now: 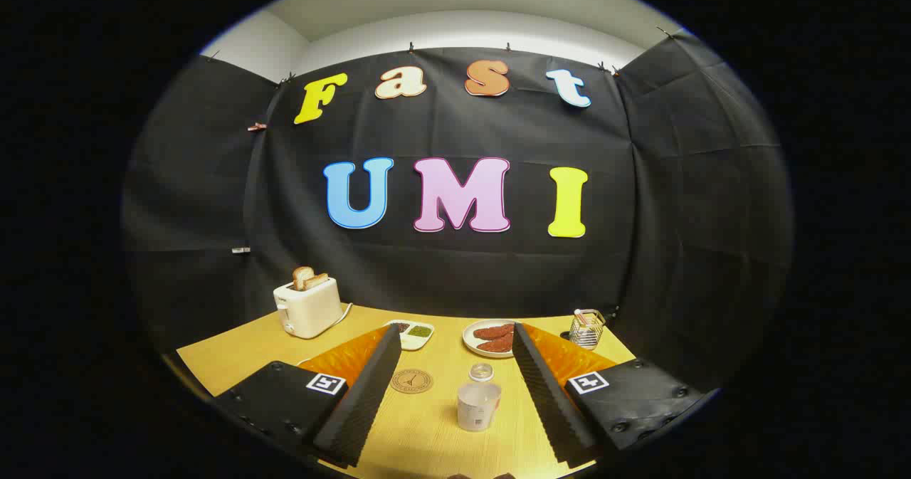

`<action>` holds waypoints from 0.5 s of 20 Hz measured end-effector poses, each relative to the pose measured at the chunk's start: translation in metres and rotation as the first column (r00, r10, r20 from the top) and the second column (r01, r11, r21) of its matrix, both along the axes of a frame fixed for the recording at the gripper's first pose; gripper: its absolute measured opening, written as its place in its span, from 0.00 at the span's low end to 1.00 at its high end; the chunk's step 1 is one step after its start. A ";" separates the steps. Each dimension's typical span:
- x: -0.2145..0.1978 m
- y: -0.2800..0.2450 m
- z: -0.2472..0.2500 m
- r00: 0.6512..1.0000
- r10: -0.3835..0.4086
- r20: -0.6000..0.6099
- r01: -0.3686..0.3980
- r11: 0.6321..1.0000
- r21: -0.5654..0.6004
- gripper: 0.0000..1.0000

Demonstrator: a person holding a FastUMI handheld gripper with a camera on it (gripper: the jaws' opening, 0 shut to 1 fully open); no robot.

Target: Take the bottle from table, then pour the juice into the cup, finally place the bottle on the coaster

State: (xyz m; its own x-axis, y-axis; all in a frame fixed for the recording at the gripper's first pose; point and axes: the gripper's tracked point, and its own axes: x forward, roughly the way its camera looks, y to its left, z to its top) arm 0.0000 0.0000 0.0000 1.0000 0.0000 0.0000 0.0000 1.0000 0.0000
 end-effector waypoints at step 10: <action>0.003 0.008 -0.008 0.999 0.033 -0.013 -0.033 0.999 -0.013 0.97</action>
State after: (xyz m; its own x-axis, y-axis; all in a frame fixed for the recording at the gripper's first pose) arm 0.0035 0.0076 -0.0076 0.9994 0.0330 -0.0127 -0.0332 0.9994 -0.0132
